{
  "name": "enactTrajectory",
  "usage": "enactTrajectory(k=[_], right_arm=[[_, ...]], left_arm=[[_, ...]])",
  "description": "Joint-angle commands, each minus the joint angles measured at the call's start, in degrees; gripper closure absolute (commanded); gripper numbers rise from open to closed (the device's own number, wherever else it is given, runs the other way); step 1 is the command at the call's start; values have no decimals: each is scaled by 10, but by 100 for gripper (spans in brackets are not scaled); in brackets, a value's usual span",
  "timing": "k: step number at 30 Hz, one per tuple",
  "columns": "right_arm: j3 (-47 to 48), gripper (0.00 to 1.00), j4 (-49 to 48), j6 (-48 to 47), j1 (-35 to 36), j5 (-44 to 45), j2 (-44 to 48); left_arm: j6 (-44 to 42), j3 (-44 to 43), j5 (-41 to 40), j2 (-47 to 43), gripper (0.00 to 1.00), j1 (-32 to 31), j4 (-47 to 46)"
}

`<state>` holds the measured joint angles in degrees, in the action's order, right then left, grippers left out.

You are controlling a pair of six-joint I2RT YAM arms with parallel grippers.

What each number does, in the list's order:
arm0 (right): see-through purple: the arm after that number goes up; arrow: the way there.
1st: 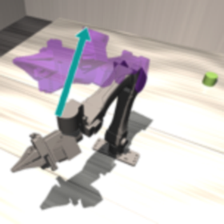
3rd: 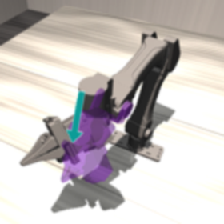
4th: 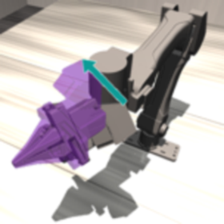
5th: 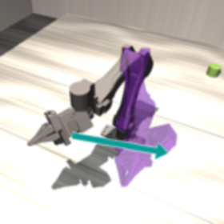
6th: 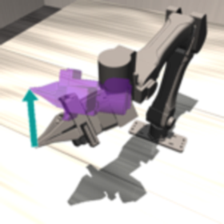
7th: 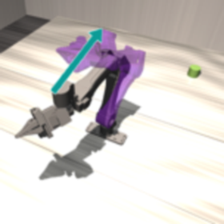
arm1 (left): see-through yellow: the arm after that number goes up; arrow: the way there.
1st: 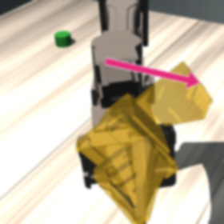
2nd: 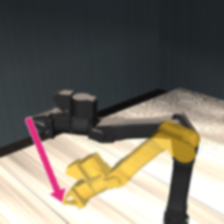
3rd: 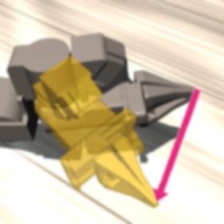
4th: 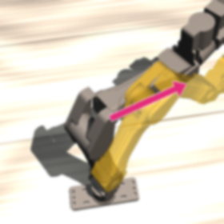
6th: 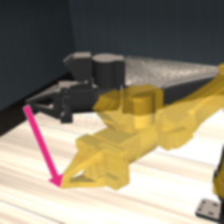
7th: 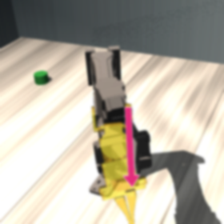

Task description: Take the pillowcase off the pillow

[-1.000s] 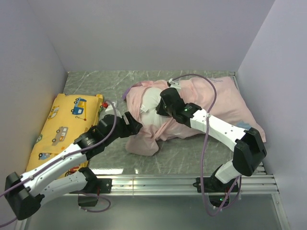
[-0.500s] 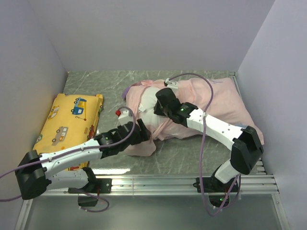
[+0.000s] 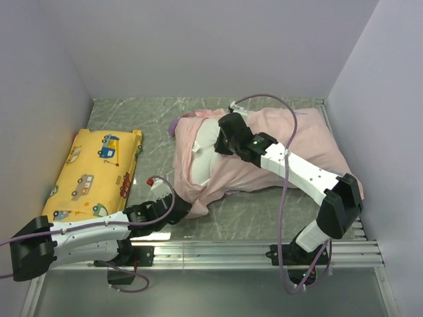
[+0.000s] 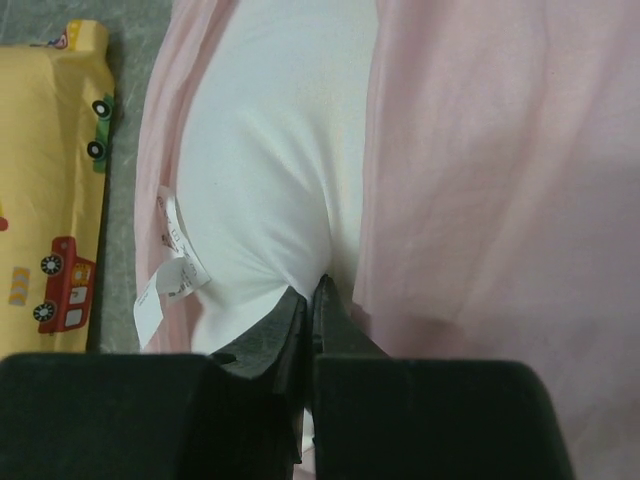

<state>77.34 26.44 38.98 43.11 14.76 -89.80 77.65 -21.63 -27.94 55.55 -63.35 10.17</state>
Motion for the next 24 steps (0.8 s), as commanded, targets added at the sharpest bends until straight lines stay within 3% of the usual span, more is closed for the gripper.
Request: enactTrajectory(k=[1,8,14,21,24], right_arm=[[28,100,-53,5,-36,5,83],[-21,100,-54,7,-121,-64,178],[-44,100,-45,3,-131,-114,224],[-217,100,-83,7,-130,-142,286],[-310,100,-148,27,-119,-151,310]], left_arm=[[37,29,-7,-14,100,19,10],[28,91,39,-22,99,89,-56],[3,90,66,-15,100,148,-93],[-72,71,116,-74,99,282,-67],[-86,46,114,-49,99,312,-64]])
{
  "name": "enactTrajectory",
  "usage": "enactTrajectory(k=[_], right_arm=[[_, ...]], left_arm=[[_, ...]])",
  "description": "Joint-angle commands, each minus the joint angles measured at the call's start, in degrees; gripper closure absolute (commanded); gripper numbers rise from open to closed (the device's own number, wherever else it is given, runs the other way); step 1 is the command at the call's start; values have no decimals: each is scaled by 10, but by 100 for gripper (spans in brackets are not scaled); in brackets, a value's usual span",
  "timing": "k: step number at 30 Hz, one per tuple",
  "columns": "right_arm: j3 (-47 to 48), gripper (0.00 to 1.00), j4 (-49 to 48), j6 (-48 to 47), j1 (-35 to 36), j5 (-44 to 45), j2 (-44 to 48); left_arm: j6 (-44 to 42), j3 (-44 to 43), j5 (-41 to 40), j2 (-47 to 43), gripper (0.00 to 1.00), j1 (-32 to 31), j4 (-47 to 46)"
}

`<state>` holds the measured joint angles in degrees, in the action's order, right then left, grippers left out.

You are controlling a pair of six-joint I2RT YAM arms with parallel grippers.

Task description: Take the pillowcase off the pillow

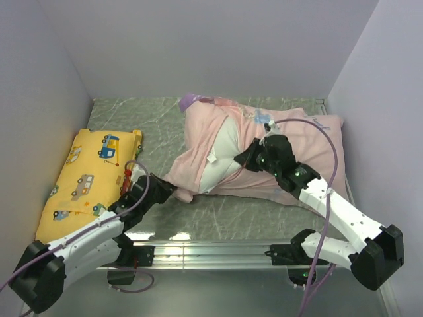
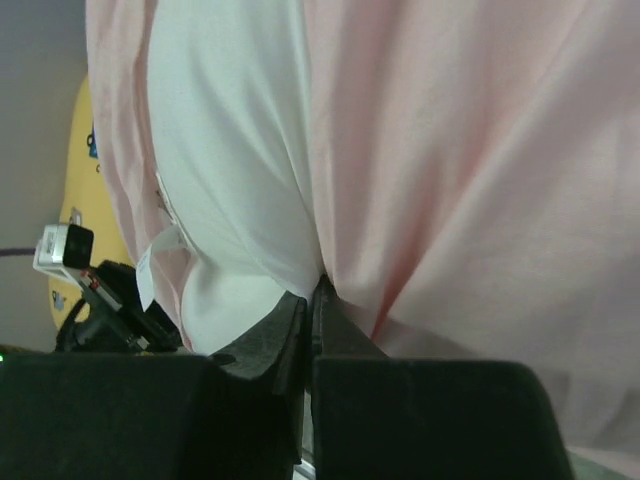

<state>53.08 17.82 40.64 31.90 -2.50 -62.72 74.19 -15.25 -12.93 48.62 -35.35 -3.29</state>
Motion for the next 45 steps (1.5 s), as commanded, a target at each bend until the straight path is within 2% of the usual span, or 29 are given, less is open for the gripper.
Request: enactTrajectory(k=[1,5,6,11,16,20,22,25,26,27,28,29,30,34,35,36,38,39,41,42,45], right_arm=[[-85,100,-73,12,-3,12,39],[-129,100,-86,9,34,16,22],[-141,100,-87,8,38,21,26],[-135,100,-42,-6,28,50,79],[-99,100,16,-29,-2,41,132],[-94,100,39,-47,-39,28,170],[-90,100,44,-59,-56,1,183],[-81,100,32,-86,-54,-83,165],[-76,100,34,-91,-36,-101,150],[-66,100,41,-100,-10,-81,120],[-62,100,43,-101,22,-47,106],[-57,100,44,-100,93,13,77],[-55,100,36,-90,121,24,60],[-68,100,-2,-67,194,62,-11],[-75,100,-6,-70,197,70,-15],[-96,100,-16,-70,198,77,-14],[-115,100,-14,-72,195,91,-2],[-117,100,-5,-75,193,98,-1],[-114,100,3,-77,192,114,-1],[-113,100,7,-77,192,117,-1],[-106,100,8,-79,191,116,-4]], left_arm=[[-59,-41,-43,32,100,36,79],[-88,-101,-74,96,99,64,87],[-90,-116,-71,121,100,94,87],[-104,-123,11,176,99,201,37],[-116,-158,28,245,99,227,17],[-121,-154,34,258,99,230,3],[-127,-154,36,272,99,235,-6],[-128,-173,66,305,100,244,-15],[-131,-177,69,307,100,241,-23],[-131,-178,75,307,99,237,-30],[-132,-182,72,297,100,224,-36],[-141,-187,67,293,100,216,-37],[-147,-193,56,286,100,209,-35],[-169,-209,82,274,98,187,-54],[-175,-203,96,269,96,187,-68],[-182,-197,123,257,88,187,-93],[-199,-202,121,246,75,186,-83],[-204,-204,118,229,57,185,-72],[-216,-208,100,206,44,184,-53],[-222,-217,92,182,34,184,-25],[-244,-243,58,129,24,184,20]])
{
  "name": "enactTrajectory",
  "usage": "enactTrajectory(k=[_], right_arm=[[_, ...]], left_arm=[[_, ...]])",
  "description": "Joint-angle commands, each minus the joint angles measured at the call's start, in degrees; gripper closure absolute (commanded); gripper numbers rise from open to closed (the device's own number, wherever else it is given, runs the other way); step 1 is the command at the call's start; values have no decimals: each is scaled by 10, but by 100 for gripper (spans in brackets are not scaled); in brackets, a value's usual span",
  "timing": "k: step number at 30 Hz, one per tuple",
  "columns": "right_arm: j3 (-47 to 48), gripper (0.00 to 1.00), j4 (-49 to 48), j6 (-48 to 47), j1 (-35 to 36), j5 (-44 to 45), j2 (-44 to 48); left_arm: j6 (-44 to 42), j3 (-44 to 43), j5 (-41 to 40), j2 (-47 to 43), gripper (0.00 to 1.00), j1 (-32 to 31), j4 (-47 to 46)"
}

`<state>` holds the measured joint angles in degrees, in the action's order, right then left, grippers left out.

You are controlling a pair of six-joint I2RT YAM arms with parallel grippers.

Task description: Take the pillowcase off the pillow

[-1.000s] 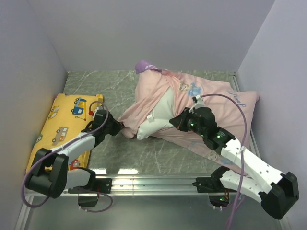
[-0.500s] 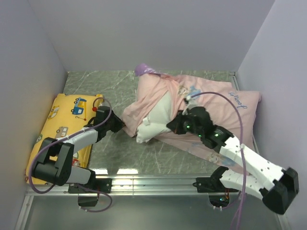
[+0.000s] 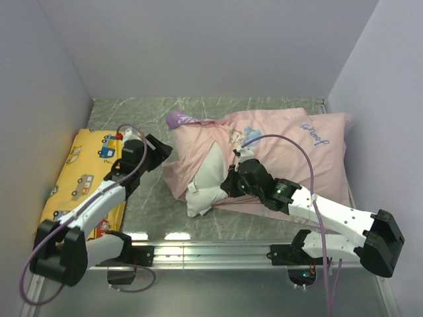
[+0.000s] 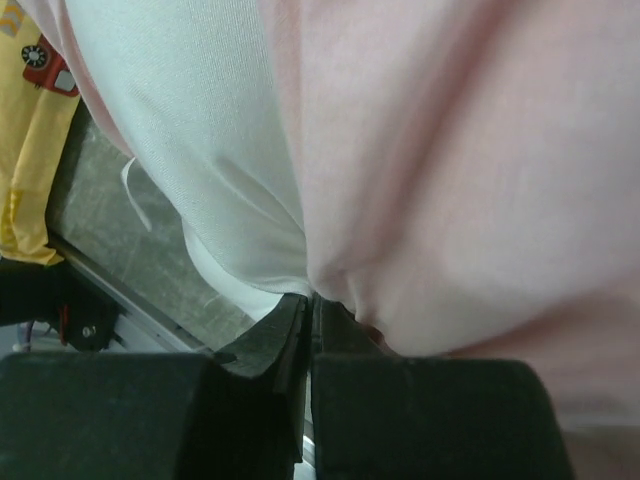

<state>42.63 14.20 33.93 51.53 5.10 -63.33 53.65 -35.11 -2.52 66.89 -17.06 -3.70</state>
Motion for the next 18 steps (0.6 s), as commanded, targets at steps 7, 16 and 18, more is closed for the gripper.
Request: enactTrajectory(k=[7,16,18], right_arm=[[12,100,49,-14,-6,51,-11],[47,100,73,-25,-6,62,-20],[47,100,77,-26,-6,68,-17]], left_arm=[[-111,-89,-20,-136,16,-38,84],[-183,-188,-134,-39,12,-244,164],[-180,-196,-141,-13,13,-256,172]])
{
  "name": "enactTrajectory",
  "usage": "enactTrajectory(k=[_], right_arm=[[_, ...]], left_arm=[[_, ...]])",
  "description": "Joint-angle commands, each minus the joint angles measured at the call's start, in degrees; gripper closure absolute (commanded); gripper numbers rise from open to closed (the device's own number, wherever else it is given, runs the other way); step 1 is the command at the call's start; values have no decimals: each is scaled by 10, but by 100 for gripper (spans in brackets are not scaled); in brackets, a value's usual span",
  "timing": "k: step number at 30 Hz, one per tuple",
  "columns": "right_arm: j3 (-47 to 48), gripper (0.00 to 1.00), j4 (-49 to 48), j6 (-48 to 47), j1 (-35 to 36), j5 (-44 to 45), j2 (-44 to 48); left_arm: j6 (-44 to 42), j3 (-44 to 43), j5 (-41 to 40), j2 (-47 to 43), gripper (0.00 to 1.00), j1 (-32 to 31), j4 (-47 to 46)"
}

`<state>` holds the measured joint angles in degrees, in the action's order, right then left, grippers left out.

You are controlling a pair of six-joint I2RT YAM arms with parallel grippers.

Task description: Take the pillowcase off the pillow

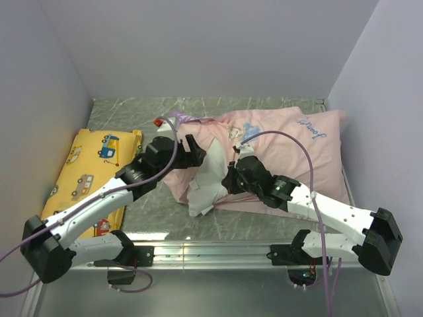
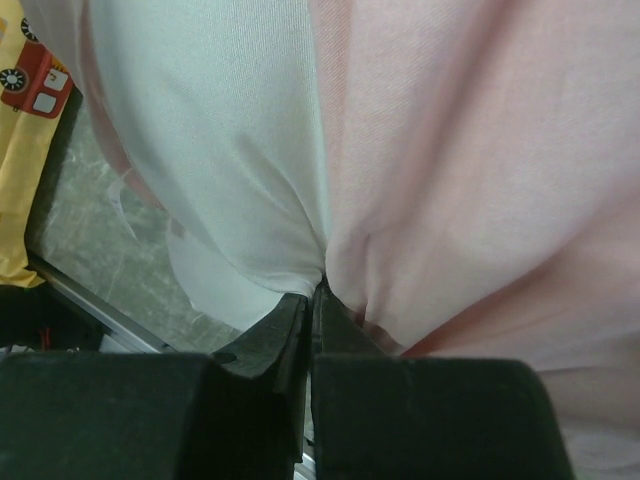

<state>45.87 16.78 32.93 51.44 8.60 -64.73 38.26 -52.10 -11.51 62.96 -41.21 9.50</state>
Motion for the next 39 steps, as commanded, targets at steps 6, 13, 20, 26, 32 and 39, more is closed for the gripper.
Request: enactTrajectory(k=[6,13,20,26,32,39], right_arm=[[15,100,62,-16,-6,40,2],[5,100,91,-12,-9,62,50],[-24,100,124,-7,-35,58,129],[-32,100,152,-13,-75,34,209],[-14,100,171,-28,-121,-23,244],[23,100,186,-37,-129,-54,251]], left_arm=[[-4,-32,-97,64,26,-20,53],[47,-72,-228,107,88,12,104],[57,-37,-189,135,100,168,26],[67,-20,-118,210,100,237,-39],[77,-40,-15,322,100,246,-107],[70,-103,127,398,99,234,-146]])
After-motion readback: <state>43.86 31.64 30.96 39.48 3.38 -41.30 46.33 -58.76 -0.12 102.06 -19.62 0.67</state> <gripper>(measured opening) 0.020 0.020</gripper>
